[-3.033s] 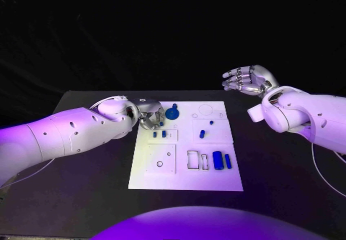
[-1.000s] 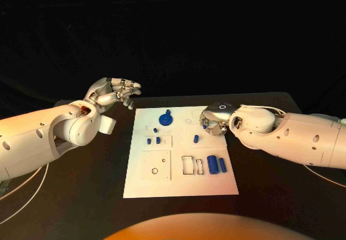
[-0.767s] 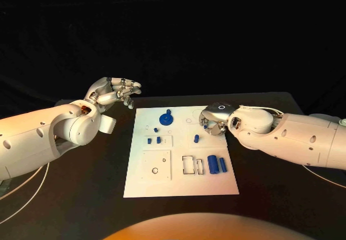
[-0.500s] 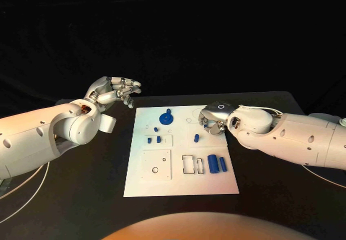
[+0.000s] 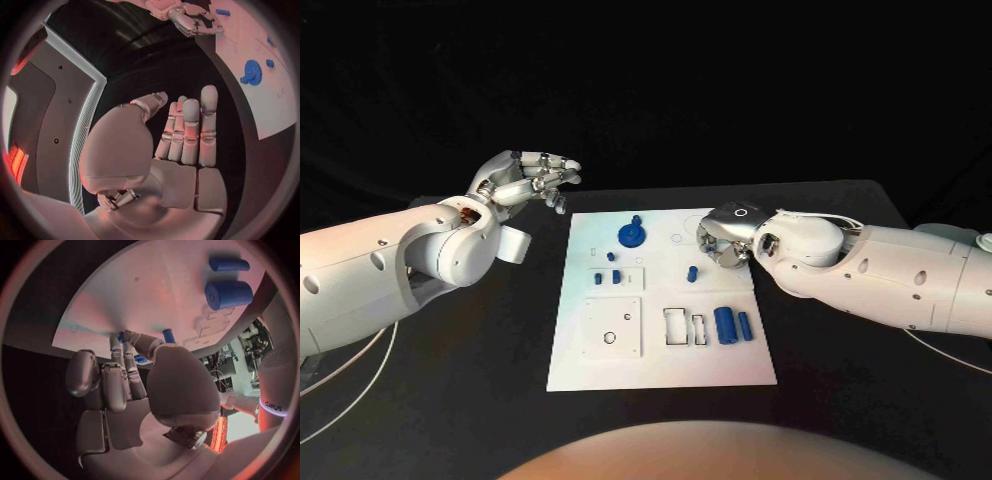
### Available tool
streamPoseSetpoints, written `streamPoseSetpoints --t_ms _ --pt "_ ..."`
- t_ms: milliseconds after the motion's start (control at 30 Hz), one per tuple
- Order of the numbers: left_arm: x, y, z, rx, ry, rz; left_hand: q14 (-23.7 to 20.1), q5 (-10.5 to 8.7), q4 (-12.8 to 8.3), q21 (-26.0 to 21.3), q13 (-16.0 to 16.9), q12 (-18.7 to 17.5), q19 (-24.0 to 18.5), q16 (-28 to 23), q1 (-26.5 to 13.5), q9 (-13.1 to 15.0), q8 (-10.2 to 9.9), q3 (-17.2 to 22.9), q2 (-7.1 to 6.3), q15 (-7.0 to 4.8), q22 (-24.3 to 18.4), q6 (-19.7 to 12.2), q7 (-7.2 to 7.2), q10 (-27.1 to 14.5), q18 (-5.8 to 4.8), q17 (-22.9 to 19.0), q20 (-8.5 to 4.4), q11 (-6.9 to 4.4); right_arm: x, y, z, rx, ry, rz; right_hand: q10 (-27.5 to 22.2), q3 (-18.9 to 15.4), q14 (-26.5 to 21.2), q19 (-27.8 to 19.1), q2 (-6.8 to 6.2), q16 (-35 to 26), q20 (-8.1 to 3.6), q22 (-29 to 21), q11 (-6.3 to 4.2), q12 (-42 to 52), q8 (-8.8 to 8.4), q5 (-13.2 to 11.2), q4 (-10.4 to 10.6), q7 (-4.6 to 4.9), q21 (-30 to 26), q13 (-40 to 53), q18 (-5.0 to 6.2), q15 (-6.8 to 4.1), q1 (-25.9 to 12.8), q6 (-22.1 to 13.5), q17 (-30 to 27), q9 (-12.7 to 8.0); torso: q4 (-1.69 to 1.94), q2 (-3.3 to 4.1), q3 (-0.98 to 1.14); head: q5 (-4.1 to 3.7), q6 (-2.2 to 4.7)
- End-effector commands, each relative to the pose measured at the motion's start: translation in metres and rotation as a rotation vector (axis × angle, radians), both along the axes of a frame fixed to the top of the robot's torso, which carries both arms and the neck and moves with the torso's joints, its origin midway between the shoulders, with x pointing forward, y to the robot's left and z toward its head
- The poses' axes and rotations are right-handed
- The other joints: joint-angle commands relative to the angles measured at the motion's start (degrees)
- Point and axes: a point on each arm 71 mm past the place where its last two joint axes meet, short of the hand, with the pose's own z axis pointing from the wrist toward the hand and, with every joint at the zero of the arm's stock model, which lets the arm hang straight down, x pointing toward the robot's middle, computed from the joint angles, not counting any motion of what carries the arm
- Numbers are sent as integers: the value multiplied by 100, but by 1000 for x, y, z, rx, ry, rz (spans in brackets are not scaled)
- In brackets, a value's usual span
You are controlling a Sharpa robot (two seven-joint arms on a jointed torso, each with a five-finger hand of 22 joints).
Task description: Assemble the parts on the task board
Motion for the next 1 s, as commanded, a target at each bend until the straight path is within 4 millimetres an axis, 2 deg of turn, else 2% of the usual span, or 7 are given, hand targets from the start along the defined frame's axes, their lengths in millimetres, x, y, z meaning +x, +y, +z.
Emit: streamPoseSetpoints --t_ms 33,133,200,500,700,900,1000 --pt "0 -2 1 -10 8 -13 0 2 -14 -40 10 41 30 16 51 -8 -32 -28 32 1 -32 -57 -1 -35 90 -16 16 22 -1 -2 -1 -30 -30 -10 325 201 325 -8 230 30 -55 39 -292 17 18 -161 -117 0 42 243 -103 -38 187 24 -5 14 4 0 0 -7 -1" --pt "0 -2 0 -9 10 -13 -15 3 -17 -77 12 42 16 7 63 -14 -42 -33 33 8 -69 -75 10 -59 95 -37 19 32 -1 -2 0 -19 -49 -11 328 293 323 -10 251 41 -55 87 -293 -3 24 -378 -154 2 83 284 -109 -37 201 12 -6 29 5 1 -3 -12 3" --pt "0 -1 0 -8 11 -13 -17 3 -17 -79 13 42 16 7 64 -15 -43 -34 33 9 -70 -78 12 -63 94 -39 20 34 -1 -2 2 -6 -66 -8 331 312 325 -6 255 47 -54 102 -293 -5 27 -413 -161 1 96 294 -111 -37 205 12 0 32 4 2 -4 -13 5" --pt "1 -1 0 -7 16 -15 -72 7 -9 -182 19 48 -22 -14 82 -38 -81 -59 34 39 -167 -154 50 -158 106 -100 40 71 -5 -2 8 45 -99 4 337 330 330 10 252 65 -53 136 -292 -8 32 -440 -167 2 133 308 -119 -37 200 16 26 38 2 -2 -10 -18 14" --pt "1 -1 -1 -7 21 -19 -94 9 -9 -203 23 53 -30 -21 91 -45 -91 -66 35 49 -184 -178 61 -191 109 -121 46 82 -10 -3 21 100 -109 11 339 329 330 15 246 69 -52 146 -292 -9 34 -443 -168 2 144 311 -122 -36 195 18 30 40 -2 -4 -10 -5 14" --pt "1 -1 -1 -7 24 -21 -79 11 -4 -178 26 58 -10 13 95 -52 -103 -77 36 59 -151 -205 75 -229 100 -61 54 95 -18 0 33 155 -116 31 339 329 331 19 242 72 -52 152 -292 -10 35 -445 -168 3 151 314 -124 -36 192 19 35 41 -8 -2 -8 68 9" --pt "2 -1 -1 -10 26 -21 -91 11 -2 -213 28 61 -26 6 97 -55 -108 -80 37 63 -188 -216 79 -245 107 -92 57 100 -29 14 39 207 -111 73 339 328 333 22 240 76 -52 158 -292 -10 36 -445 -168 3 158 314 -125 -35 191 19 41 41 -14 0 -2 155 4"
